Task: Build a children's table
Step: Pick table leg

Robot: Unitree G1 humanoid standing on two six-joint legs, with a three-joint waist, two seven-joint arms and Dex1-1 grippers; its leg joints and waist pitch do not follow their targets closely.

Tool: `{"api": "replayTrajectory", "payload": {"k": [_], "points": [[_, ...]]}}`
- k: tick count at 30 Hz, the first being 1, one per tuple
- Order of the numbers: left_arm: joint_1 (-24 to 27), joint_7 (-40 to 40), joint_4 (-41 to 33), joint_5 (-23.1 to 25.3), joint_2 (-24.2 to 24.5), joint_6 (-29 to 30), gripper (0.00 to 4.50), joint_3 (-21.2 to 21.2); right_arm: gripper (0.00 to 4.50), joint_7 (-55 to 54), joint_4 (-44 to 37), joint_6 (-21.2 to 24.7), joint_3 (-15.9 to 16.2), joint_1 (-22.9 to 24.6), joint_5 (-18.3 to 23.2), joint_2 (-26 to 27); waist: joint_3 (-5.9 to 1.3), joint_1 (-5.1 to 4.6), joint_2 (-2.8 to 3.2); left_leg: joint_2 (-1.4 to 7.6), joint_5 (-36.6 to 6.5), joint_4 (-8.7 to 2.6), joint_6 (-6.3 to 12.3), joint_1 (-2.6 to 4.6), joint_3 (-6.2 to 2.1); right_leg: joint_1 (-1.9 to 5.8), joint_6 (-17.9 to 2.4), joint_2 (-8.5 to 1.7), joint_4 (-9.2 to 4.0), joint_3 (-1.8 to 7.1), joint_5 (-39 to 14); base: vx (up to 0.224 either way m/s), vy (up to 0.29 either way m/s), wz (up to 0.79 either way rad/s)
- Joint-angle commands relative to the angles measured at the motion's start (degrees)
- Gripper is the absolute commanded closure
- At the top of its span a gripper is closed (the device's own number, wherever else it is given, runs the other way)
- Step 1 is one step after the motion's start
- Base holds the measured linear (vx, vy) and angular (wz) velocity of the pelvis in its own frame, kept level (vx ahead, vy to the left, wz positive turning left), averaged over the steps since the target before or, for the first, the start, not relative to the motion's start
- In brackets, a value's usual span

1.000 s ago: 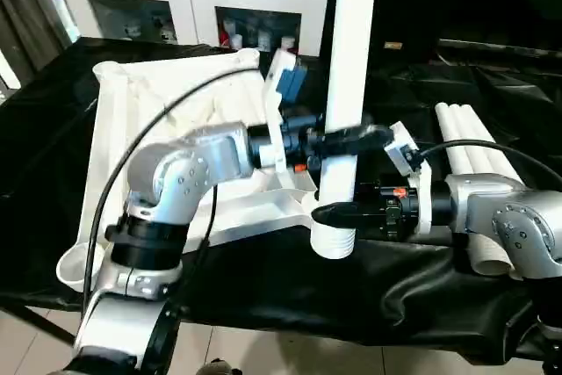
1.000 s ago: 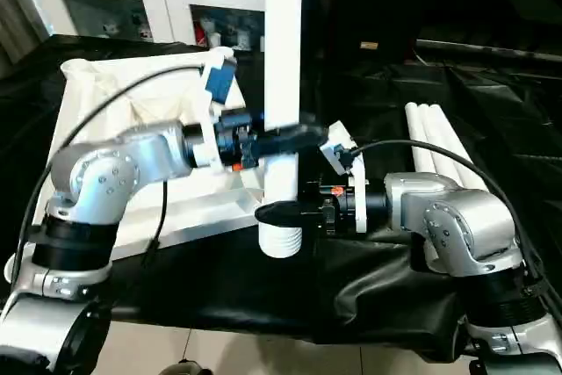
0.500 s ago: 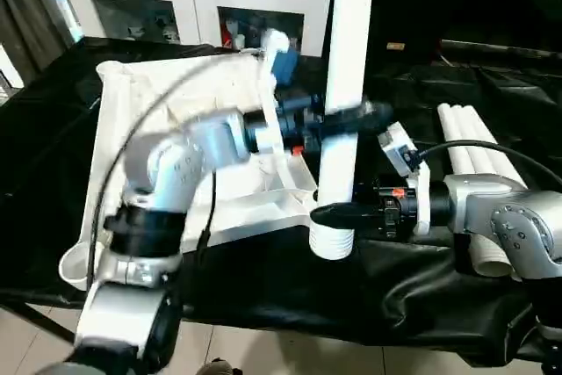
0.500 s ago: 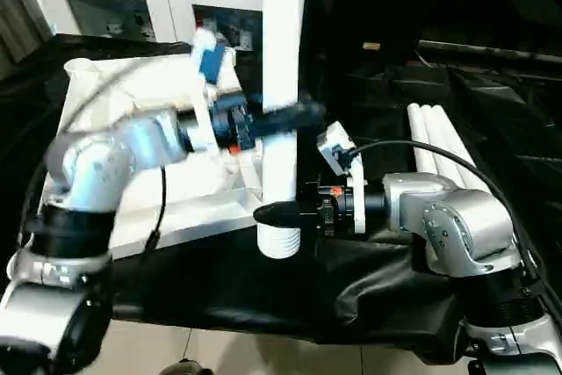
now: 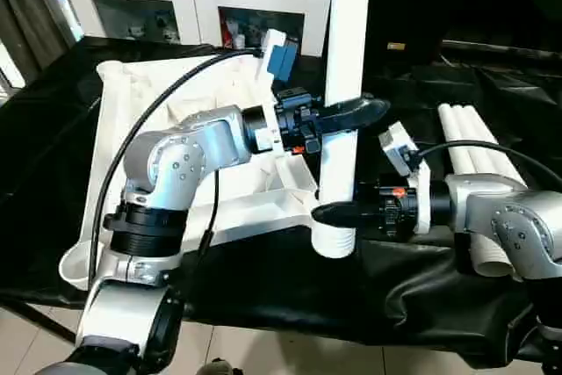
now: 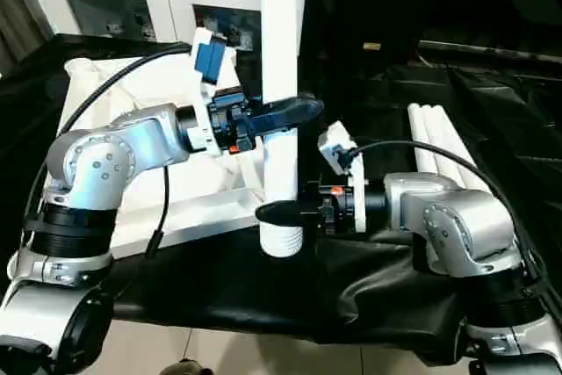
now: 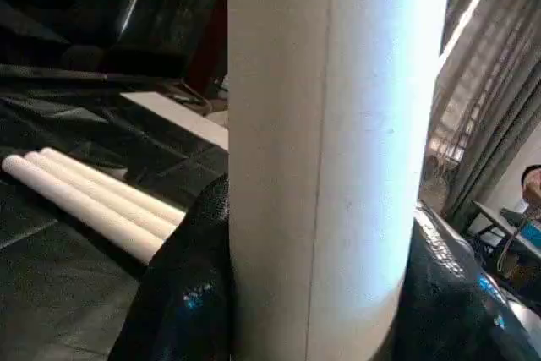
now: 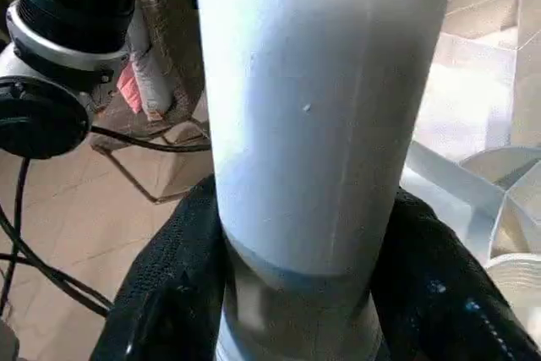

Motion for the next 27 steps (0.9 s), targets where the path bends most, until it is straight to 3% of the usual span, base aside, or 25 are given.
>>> {"api": "replayTrajectory", "payload": {"k": [1,13,23,24,27], "points": [[-1.37,1.19,0.61,0.09,0.01,-0.52,2.66,1.02,1.89,0.11,-0.94,-1.70,0.19,-0.16,-0.65,-0.30,-4.42,0.11,-1.09,3.57,0.51,-3.17,3.63,1.01,-1.23,2.79,-15.32,-5.14,-3.64,2.77,5.20,0.000,0.000,0.00],[0.27,0.82,-0.75,0.46,-0.27,-1.78,2.67,-0.12,1.00,-0.53,1.22,-2.23,-0.90,-1.77,-0.61,0.93,-4.42,0.06,-1.28,3.63,0.57,-3.16,3.89,1.05,-1.20,2.72,-15.24,-5.19,-3.62,2.76,4.84,0.000,0.000,0.00],[1.06,-1.02,-3.20,-1.22,0.26,-0.76,2.67,-0.94,0.99,-1.16,2.11,0.01,-0.92,-2.33,0.25,1.37,-4.35,0.04,-1.16,3.60,0.38,-3.22,3.68,1.04,-1.18,2.68,-15.33,-5.12,-3.69,2.76,4.32,0.000,0.000,0.00],[1.06,-1.05,-3.20,-1.27,0.27,-0.75,2.67,-0.93,1.26,-1.11,2.13,0.12,-0.92,-2.34,0.35,1.35,-4.35,0.03,-1.24,3.61,0.34,-3.25,3.57,1.05,-1.20,2.72,-15.15,-5.12,-3.66,2.76,4.14,0.000,0.000,0.00],[1.05,-1.44,-3.22,-1.31,0.35,-0.77,2.67,-1.04,1.36,-1.02,2.25,0.31,-0.93,-2.37,0.41,1.32,-4.37,0.02,-1.24,3.59,0.35,-3.24,3.46,1.04,-1.19,2.73,-14.98,-5.12,-3.69,2.79,4.16,0.000,0.000,0.00]]}}
